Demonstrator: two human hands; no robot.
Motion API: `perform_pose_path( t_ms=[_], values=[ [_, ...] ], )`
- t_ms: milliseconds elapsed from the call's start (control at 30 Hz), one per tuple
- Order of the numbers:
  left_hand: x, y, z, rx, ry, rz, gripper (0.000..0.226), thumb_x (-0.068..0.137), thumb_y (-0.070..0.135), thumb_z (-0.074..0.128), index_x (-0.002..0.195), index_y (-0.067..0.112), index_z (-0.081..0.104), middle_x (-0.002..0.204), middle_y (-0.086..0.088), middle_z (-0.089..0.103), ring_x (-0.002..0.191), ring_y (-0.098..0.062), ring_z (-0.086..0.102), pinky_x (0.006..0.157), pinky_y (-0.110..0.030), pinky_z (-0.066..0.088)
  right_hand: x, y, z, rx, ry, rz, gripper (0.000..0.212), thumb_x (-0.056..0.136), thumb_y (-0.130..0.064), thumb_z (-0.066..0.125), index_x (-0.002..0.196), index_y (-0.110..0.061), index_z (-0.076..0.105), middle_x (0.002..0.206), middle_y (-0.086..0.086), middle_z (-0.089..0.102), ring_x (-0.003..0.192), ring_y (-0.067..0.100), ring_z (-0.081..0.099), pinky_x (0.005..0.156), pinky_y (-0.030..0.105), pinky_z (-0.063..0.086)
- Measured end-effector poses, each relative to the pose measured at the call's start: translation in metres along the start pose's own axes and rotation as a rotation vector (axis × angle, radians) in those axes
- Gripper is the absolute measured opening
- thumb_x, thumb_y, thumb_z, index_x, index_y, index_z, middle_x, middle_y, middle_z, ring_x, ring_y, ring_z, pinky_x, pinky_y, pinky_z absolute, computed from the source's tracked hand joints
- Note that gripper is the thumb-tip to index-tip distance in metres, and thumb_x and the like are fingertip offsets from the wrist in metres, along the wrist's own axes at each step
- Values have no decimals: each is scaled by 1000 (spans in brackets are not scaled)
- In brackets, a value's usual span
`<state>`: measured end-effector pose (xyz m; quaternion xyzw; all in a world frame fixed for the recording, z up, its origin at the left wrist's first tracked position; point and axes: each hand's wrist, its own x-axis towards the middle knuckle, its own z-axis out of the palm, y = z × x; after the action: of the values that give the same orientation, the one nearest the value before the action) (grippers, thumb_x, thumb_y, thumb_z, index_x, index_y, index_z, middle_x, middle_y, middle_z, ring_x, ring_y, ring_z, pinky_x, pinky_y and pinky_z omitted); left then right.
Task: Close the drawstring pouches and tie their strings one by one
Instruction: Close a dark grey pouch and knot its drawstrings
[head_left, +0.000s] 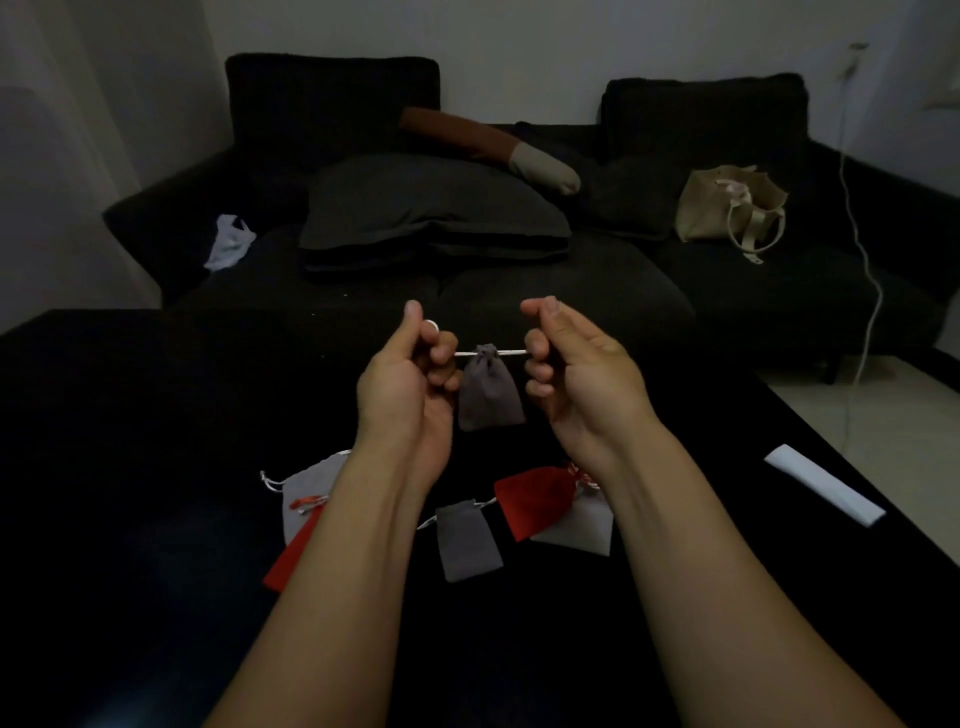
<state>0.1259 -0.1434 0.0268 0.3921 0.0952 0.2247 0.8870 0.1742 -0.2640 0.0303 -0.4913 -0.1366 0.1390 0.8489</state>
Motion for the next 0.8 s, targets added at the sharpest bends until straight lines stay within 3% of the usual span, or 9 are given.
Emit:
perform_pose_path(
  t_ms=[167, 300, 400, 533, 633, 700, 800],
  values=[
    [-2, -6, 3, 150, 3, 81, 38, 101, 34, 48, 66, 20, 55, 51, 8, 42, 46, -4, 36, 51, -20, 31, -4, 1, 7, -16, -4, -48, 19, 100, -24, 52, 95, -13, 67, 57, -3, 40, 49, 5, 31, 43, 16, 28],
    [-16, -7, 5, 294, -172, 141, 18, 94, 21, 60, 99, 10, 73, 71, 2, 65, 69, -12, 61, 65, -28, 54, -7, 1, 6, -49, -77, 4, 25, 98, -33, 54, 97, -15, 71, 57, -2, 48, 52, 6, 44, 47, 19, 31],
    [-19, -5, 3, 356, -220, 180, 22, 92, 6, 61, 109, 16, 71, 85, 0, 76, 80, -10, 70, 71, -23, 56, -7, -2, 3, -5, -57, 45, 28, 98, -35, 54, 99, -13, 70, 57, -1, 48, 50, 6, 44, 44, 18, 30],
    [-12, -5, 4, 257, -190, 134, 38, 97, 9, 55, 134, 18, 50, 91, -2, 78, 84, -11, 73, 72, -22, 57, -7, -2, 0, 54, -85, 62, 27, 100, -28, 51, 99, -10, 70, 62, -1, 53, 54, 5, 51, 48, 16, 39],
    [-9, -3, -1, 172, -167, 52, 21, 96, 15, 56, 116, 10, 63, 93, -1, 77, 89, -14, 72, 76, -25, 58, -6, -5, -1, 41, -131, 69, 22, 99, -18, 51, 102, -7, 70, 73, -1, 63, 63, 3, 60, 60, 14, 51],
    [-9, -1, -3, 126, -170, 21, 14, 95, 15, 56, 99, 11, 69, 86, -2, 77, 82, -13, 73, 72, -24, 58, -7, -5, -1, 73, -151, 76, 20, 96, -13, 54, 106, -2, 68, 80, 3, 68, 69, 5, 63, 67, 14, 55],
    [-9, 1, -3, 116, -145, 13, 16, 97, 14, 55, 91, 11, 70, 73, -1, 73, 68, -9, 71, 63, -20, 57, -9, -6, -2, 142, -211, 109, 28, 85, -6, 62, 112, 1, 65, 91, 10, 74, 77, 10, 70, 76, 17, 57]
  ],
)
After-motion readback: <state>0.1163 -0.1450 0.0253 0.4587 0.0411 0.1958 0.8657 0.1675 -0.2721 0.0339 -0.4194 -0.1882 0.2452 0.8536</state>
